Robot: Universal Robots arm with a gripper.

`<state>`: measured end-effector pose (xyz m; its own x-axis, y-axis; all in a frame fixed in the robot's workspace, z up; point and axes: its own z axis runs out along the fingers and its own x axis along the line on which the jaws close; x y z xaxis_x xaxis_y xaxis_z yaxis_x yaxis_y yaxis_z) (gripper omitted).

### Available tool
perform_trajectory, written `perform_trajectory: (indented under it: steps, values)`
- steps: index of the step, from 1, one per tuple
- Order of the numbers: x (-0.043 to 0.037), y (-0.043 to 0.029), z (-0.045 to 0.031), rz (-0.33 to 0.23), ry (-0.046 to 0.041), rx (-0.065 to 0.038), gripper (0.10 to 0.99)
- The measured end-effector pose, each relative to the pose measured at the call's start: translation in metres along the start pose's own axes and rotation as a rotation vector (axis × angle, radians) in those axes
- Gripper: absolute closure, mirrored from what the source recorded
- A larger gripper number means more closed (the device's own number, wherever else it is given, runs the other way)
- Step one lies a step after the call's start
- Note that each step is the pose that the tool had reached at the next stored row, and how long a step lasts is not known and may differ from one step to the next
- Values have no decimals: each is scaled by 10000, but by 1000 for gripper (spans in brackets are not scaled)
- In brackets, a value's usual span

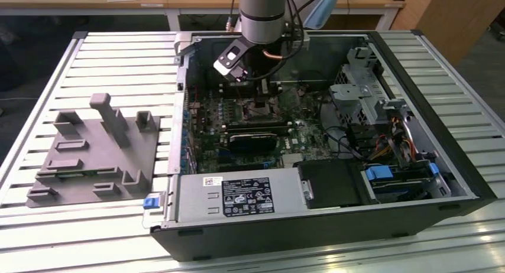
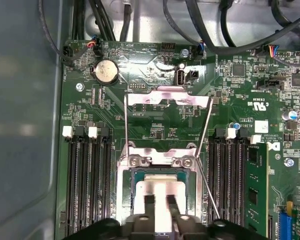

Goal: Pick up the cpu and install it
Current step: 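Place the cpu into insertion slot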

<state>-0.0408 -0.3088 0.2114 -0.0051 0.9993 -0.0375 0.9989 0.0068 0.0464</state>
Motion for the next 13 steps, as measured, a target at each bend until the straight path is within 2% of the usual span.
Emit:
perform_trajectory:
  steps: [1, 2, 3, 13]
  values:
    - [0, 0, -4, 0, 0, 0, 906]
    - [0, 0, -9, 0, 0, 0, 906]
    - [0, 1, -12, 0, -1, 0, 965]
    - [-1, 2, -37, -1, 1, -1, 980]
